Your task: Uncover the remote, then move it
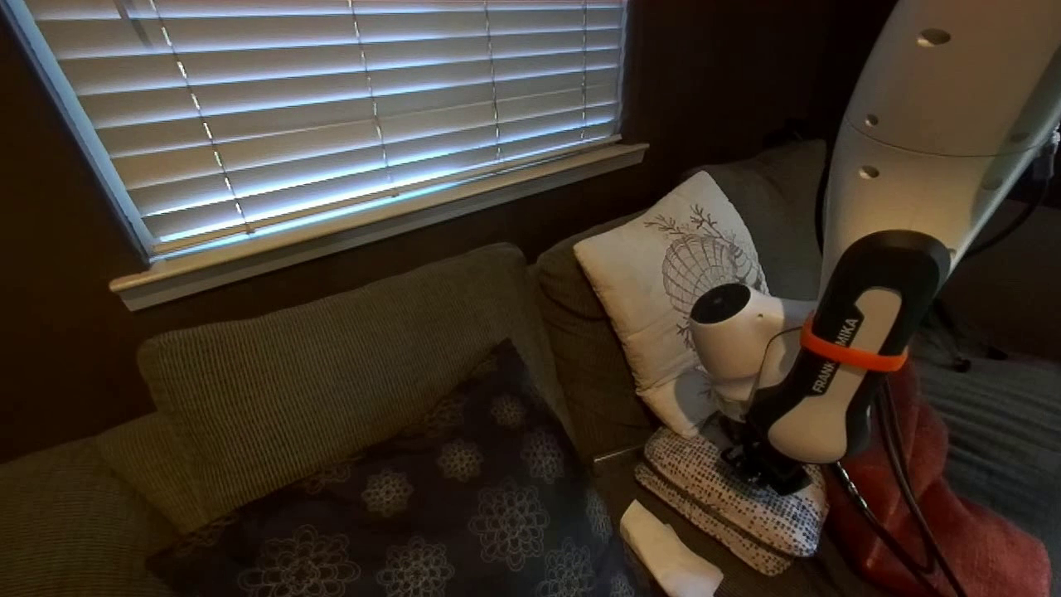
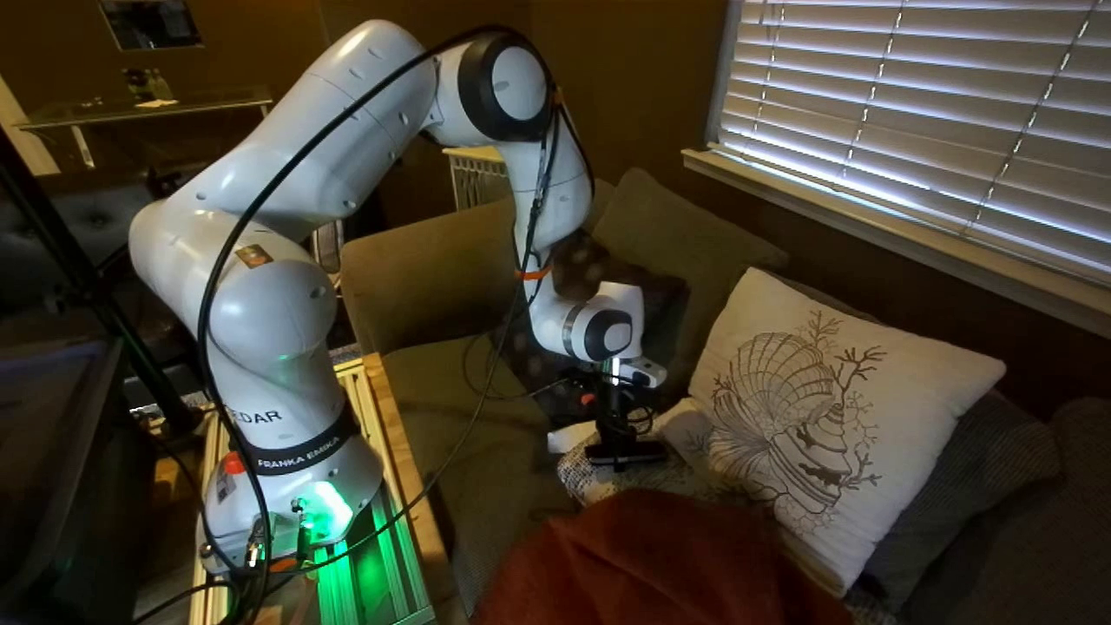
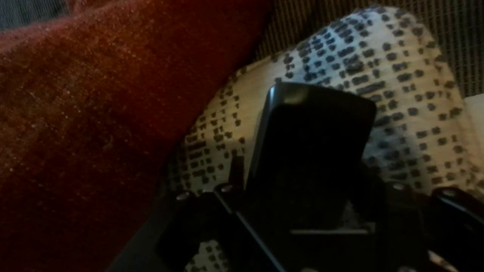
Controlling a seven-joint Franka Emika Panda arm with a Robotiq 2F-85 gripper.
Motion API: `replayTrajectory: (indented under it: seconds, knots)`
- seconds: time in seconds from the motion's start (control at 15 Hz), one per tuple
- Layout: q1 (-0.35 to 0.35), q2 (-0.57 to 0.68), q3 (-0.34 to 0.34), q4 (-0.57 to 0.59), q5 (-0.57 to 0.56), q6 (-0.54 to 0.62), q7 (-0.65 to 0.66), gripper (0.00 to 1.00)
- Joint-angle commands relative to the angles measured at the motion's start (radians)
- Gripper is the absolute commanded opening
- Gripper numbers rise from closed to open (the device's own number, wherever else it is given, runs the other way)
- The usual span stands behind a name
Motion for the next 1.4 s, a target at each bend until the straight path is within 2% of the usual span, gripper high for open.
replayTrajectory:
  seconds: [0.0, 0.47, 1.27, 1.33]
  knots:
    - [0.012, -0.023, -0.003, -0.032, -0.032, 0.045, -0.105, 0.4]
    - [0.008, -0.028, 0.023, -0.029, -0.057, 0.022, -0.25, 0.4]
    - [0.004, -0.012, 0.025, -0.012, -0.105, 0.096, -0.369, 0.4]
    - [0.002, -0.015, 0.025, -0.014, -0.103, 0.096, -0.372, 0.9]
